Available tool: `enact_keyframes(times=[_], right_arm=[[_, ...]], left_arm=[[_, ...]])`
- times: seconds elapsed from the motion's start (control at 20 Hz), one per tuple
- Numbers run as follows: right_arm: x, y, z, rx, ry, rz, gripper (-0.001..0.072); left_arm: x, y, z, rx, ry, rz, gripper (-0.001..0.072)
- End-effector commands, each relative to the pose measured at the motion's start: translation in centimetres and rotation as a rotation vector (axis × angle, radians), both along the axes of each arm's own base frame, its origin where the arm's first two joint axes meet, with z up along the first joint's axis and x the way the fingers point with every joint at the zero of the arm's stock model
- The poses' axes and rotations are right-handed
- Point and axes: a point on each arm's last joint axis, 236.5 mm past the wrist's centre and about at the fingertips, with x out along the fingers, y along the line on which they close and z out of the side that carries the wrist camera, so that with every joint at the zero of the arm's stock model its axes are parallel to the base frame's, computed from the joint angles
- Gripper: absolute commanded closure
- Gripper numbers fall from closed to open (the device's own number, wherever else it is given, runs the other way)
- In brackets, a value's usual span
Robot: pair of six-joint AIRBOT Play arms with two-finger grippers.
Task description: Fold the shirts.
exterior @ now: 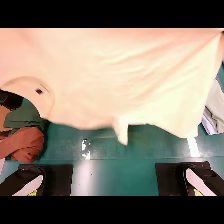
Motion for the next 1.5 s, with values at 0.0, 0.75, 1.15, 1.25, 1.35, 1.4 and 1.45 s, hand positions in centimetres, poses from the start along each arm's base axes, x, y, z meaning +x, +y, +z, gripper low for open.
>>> enact_keyframes(times=[0.0, 0.75, 1.15, 1.25, 1.35, 1.4, 1.45], right_arm=[[2.5, -1.9, -7.5, -0.089, 0.29, -0.069, 0.0694], [13.7, 2.1, -28.3, -0.096, 0.738, 0.062, 0.0301], [9.5, -0.4, -18.3, -0.093, 0.558, 0.045, 0.0302], [9.0, -0.4, -16.2, -0.092, 0.491, 0.034, 0.0302], [8.7, -0.3, -14.9, -0.09, 0.45, 0.027, 0.0302], [8.6, -0.3, -14.5, -0.089, 0.438, 0.025, 0.0302], [8.6, -0.3, -14.5, -0.088, 0.438, 0.025, 0.0302]], left_arm=[[9.1, -1.8, -9.9, 0.066, 0.263, -0.009, 0.0688], [17.8, 2.1, -38.9, 0.175, 1.093, 0.076, 0.0098], [2.8, 2.5, -50.1, 0.092, 1.367, 0.116, 0.0098], [-2.0, 1.2, -53.6, 0.056, 1.448, 0.086, 0.0098], [-5.9, -1.4, -56.2, -0.008, 1.511, 0.029, 0.0098], [-7.3, -2.7, -57.1, -0.035, 1.536, -0.001, 0.0098], [-8.7, -4.0, -58.1, -0.046, 1.565, -0.031, 0.0098]])
